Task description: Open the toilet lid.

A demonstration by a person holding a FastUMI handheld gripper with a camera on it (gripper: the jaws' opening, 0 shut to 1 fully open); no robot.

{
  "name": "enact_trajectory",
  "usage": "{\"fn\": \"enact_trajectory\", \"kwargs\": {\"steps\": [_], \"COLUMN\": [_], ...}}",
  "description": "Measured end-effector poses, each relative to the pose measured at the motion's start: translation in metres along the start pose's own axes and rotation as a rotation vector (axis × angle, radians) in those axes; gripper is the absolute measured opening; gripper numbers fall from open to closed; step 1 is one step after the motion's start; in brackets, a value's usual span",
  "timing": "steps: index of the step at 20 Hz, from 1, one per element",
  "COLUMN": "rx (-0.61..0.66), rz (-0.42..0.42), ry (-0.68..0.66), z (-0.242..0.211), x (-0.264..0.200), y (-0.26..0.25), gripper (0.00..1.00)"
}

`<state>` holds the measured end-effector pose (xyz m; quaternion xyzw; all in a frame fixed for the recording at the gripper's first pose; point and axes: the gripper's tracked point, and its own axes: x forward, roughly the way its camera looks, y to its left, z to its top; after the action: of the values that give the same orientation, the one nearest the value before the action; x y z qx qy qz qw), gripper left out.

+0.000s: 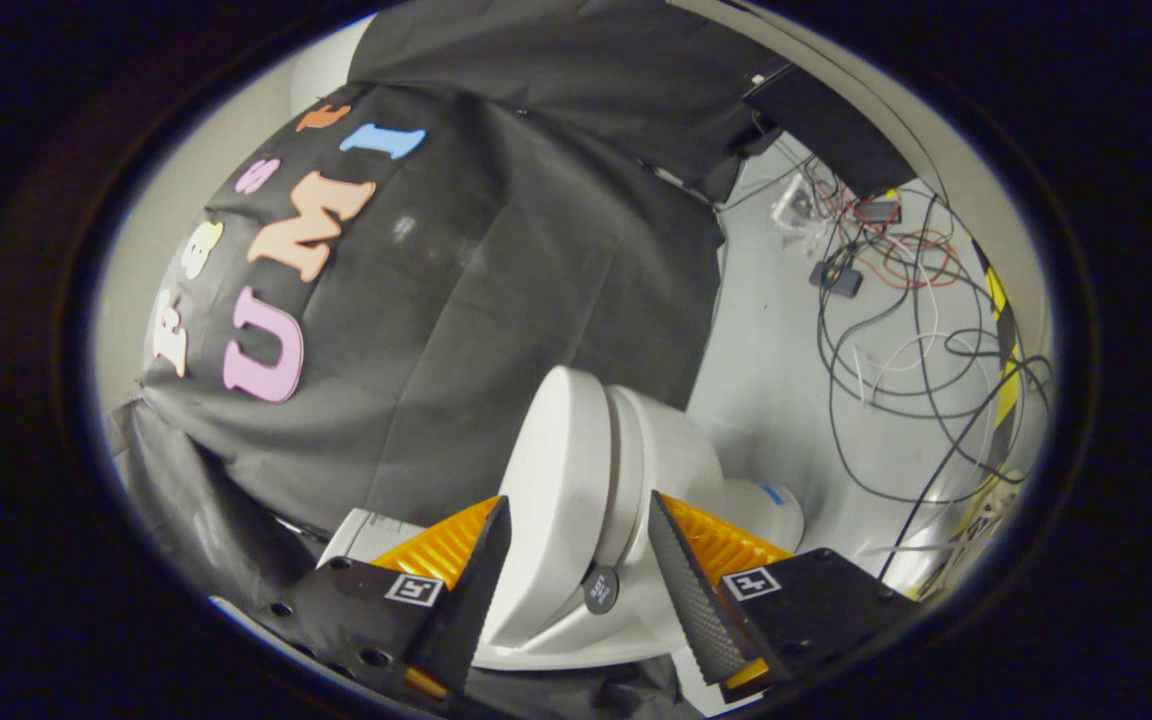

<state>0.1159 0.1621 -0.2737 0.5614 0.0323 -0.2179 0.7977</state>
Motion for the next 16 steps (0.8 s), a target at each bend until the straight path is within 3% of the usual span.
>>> {"fn": "enact_trajectory", "kwargs": {"steps": [5, 8, 10, 12, 16], "rx": [0.064, 0.064, 0.087, 0.115, 0.193], "rz": [-0.012, -0.075, -0.056, -0.056, 0.027], "ry": [0.111, 0.178, 0.189, 0.205, 0.258], "z": [-0.039, -0.063, -0.068, -0.074, -0.092], "x": [0.015, 0.016, 0.022, 0.027, 0.035], "y": [-0.01, -0.028, -0.025, -0.022, -0.006], "gripper": [0.86, 0.73, 0.64, 0.64, 0.36]}}
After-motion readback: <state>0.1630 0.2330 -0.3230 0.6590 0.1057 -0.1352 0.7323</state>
